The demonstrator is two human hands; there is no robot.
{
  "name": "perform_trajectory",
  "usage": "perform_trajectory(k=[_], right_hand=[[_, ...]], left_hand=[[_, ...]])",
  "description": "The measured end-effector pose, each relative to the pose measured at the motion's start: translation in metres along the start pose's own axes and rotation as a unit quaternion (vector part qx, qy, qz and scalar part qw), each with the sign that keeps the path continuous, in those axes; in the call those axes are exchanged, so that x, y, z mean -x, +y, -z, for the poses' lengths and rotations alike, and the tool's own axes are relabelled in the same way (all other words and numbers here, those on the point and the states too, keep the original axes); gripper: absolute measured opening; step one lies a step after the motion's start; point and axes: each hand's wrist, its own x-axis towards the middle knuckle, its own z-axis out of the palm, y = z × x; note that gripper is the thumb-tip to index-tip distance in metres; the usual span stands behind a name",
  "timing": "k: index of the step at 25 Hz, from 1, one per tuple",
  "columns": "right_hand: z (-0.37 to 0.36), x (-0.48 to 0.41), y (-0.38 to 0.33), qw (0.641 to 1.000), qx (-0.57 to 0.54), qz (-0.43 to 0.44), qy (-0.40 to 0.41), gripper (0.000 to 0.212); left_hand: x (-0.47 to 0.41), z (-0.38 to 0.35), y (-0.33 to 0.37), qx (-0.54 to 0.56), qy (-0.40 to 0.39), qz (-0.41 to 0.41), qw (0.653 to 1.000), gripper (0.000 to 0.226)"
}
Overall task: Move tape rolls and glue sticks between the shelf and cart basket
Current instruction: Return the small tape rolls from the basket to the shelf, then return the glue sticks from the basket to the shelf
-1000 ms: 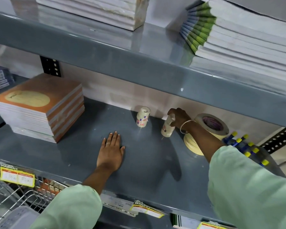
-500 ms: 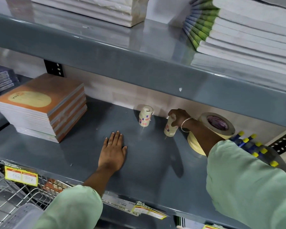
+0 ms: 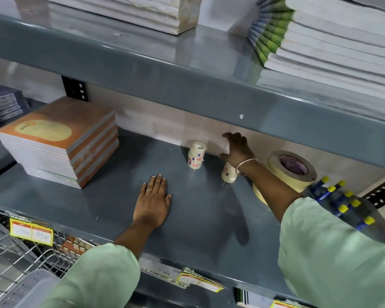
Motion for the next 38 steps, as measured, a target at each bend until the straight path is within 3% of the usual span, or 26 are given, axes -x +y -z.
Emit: perform_trajectory(k=[4, 6, 9, 11, 14, 18, 20, 23, 26, 29, 34, 38], right_hand=[[-0.01, 0.018, -0.058, 0.993, -0.072, 0.079, 0.049, 0.05], [-0.021, 0.027, -0.093, 0.986, -0.093, 0.136, 0.036, 0.047], [-0.04, 0.04, -0.15, 0.967, -0.137, 0.214, 0.017, 0.04], [-0.057, 0.054, -0.197, 0.947, -0.177, 0.268, -0.011, 0.035], [-0.086, 0.084, -0.264, 0.913, -0.241, 0.323, -0.067, 0.029], [-0.149, 0.149, -0.344, 0.865, -0.261, 0.387, -0.184, 0.025], [-0.19, 0.181, -0.369, 0.846, -0.259, 0.388, -0.257, 0.023], [-0.273, 0.228, -0.393, 0.832, -0.192, 0.38, -0.355, 0.019], [-0.36, 0.27, -0.391, 0.825, -0.106, 0.317, -0.456, 0.016], [-0.434, 0.306, -0.371, 0.821, -0.025, 0.24, -0.518, 0.026], [-0.502, 0.349, -0.346, 0.82, 0.037, 0.175, -0.544, 0.031], [-0.522, 0.368, -0.348, 0.818, 0.041, 0.192, -0.541, 0.025]], left_hand=[[-0.004, 0.004, -0.004, 0.024, -0.022, -0.007, 0.999, 0.056], [-0.004, 0.013, -0.006, 0.141, -0.02, 0.023, 0.99, 0.053], [0.016, 0.034, -0.02, 0.309, 0.097, 0.102, 0.941, 0.045], [0.046, 0.049, -0.049, 0.294, 0.172, 0.147, 0.928, 0.039], [0.099, 0.068, -0.102, 0.258, 0.223, 0.207, 0.917, 0.038], [0.197, 0.062, -0.178, 0.244, 0.265, 0.348, 0.865, 0.032], [0.249, 0.042, -0.212, 0.255, 0.241, 0.454, 0.819, 0.024], [0.326, 0.002, -0.256, 0.274, 0.137, 0.611, 0.731, 0.019], [0.382, -0.039, -0.278, 0.259, 0.014, 0.677, 0.689, 0.028], [0.406, -0.081, -0.289, 0.272, -0.034, 0.711, 0.647, 0.028], [0.412, -0.139, -0.295, 0.296, 0.024, 0.723, 0.623, 0.016], [0.415, -0.162, -0.298, 0.275, 0.036, 0.723, 0.632, 0.013]])
